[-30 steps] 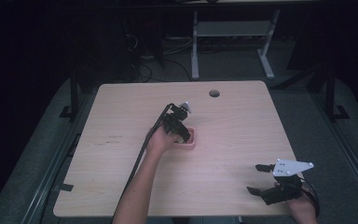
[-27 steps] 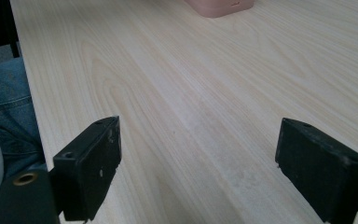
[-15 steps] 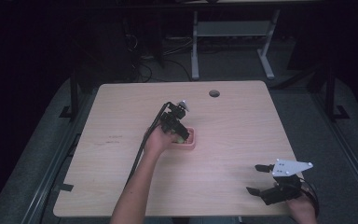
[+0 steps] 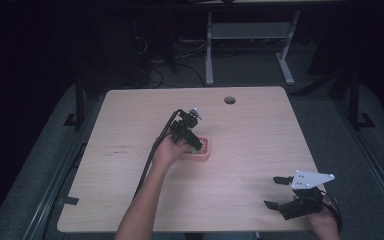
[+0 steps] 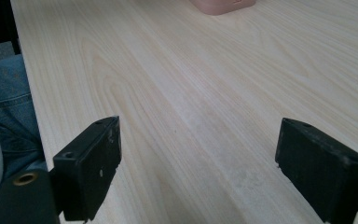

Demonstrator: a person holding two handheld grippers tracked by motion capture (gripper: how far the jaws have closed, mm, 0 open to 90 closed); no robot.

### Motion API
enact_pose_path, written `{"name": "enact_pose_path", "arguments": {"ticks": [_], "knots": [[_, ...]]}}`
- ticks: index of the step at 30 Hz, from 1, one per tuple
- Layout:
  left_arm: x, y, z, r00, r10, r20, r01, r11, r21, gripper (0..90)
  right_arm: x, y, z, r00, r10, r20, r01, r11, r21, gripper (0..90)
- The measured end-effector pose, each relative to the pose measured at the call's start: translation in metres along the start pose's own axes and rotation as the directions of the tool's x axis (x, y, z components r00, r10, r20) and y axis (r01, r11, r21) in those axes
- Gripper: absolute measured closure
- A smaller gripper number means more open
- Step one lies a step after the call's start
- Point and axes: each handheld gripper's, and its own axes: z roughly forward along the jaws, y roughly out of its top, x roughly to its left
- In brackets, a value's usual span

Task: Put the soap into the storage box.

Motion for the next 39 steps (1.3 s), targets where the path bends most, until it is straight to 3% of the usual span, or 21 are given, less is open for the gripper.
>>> {"name": "enact_pose_path", "arguments": {"ticks": [17, 39], "knots": [[-0.003, -0.008, -0.013, 0.9999, 0.012, -0.007, -0.012, 0.9992, -0.038, 19.6, 0.001, 0.0, 0.001, 1.0, 0.007, 0.004, -0.008, 1.0, 0.007, 13.8], [-0.009, -0.025, -0.02, 0.9994, 0.033, 0.001, -0.033, 0.9983, -0.048, 19.6, 0.001, -0.001, 0.002, 0.9999, 0.007, 0.008, -0.007, 1.0, 0.014, 13.8]]}}
